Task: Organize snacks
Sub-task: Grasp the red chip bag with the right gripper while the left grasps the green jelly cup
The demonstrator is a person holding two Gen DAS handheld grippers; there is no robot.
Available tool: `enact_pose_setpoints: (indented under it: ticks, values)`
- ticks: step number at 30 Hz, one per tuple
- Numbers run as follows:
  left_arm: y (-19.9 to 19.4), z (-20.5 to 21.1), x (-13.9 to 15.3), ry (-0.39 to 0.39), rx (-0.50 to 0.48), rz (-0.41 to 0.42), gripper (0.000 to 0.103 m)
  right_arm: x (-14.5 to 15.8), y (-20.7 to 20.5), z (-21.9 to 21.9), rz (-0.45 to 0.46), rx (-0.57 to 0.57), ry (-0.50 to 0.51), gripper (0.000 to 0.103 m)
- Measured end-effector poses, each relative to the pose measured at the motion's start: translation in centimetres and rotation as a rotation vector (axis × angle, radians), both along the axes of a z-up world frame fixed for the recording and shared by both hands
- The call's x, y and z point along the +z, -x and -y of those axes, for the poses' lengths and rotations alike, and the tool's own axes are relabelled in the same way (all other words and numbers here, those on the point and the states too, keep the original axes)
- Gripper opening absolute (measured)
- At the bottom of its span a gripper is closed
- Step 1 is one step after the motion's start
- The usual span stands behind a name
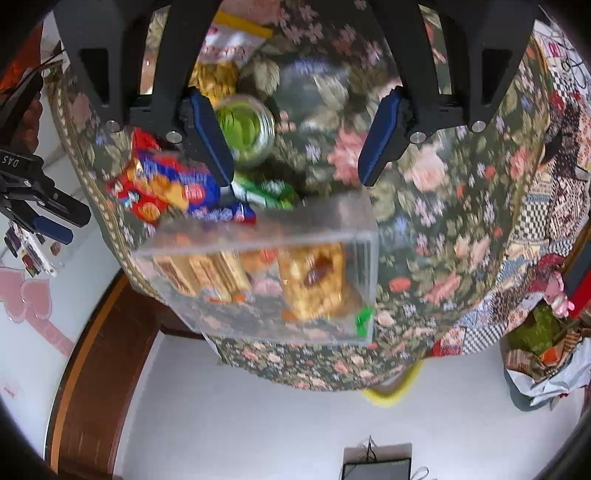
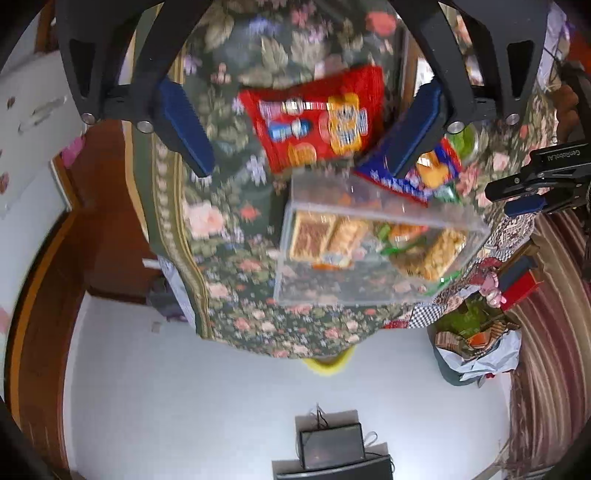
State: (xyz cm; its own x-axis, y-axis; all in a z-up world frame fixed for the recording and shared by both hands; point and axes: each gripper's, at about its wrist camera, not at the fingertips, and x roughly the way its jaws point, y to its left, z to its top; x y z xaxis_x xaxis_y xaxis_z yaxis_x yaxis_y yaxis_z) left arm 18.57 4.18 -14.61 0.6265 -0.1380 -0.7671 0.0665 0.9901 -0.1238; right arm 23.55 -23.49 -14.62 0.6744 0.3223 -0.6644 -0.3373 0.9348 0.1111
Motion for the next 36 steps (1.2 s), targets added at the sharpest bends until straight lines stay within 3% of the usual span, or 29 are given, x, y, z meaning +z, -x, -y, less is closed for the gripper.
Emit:
enact_pose_setpoints:
  ticks: [11,20,25,28,29,30,32,36]
  values:
    - [1.0,2.2,-3.1,0.024,-0.055,-0.087,0.070,-4.8,-0.1,1.1,-0.106,-0.028,0.040,0.098]
    - [-0.4,3.4,-5.5,0.050,-0.045,-0.119,0.070,-8.4,-2.6,1.0,-0.237,-0.025,-0.072,0.097]
    - [-0.8,3.6,-5.9,0.066,-0.031,-0.111,0.070,-8.7,-2.6,-0.2,-0.231,0.018,-0.087,0.096]
    - [-0.9,3.8,-6.0,0.070,-0.023,-0.103,0.070,-8.6,-2.3,-1.0,-0.220,0.028,-0.090,0.089]
    - [-0.8,3.8,-6.0,0.070,-0.023,-0.099,0.070,-8.6,-2.2,-1.0,-0.219,0.033,-0.099,0.081]
    - [-0.7,3.8,-6.0,0.074,-0.026,-0.097,0.068,-8.6,-2.1,-1.1,-0.221,0.045,-0.115,0.070]
    - [-0.6,3.5,-6.1,0.104,-0.039,-0.101,0.058,-8.4,-1.9,-1.2,-0.222,0.054,-0.136,0.060]
    - [-0.1,2.9,-6.2,0.133,-0.036,-0.103,0.051,-8.0,-1.2,-1.3,-0.200,0.047,-0.129,0.049]
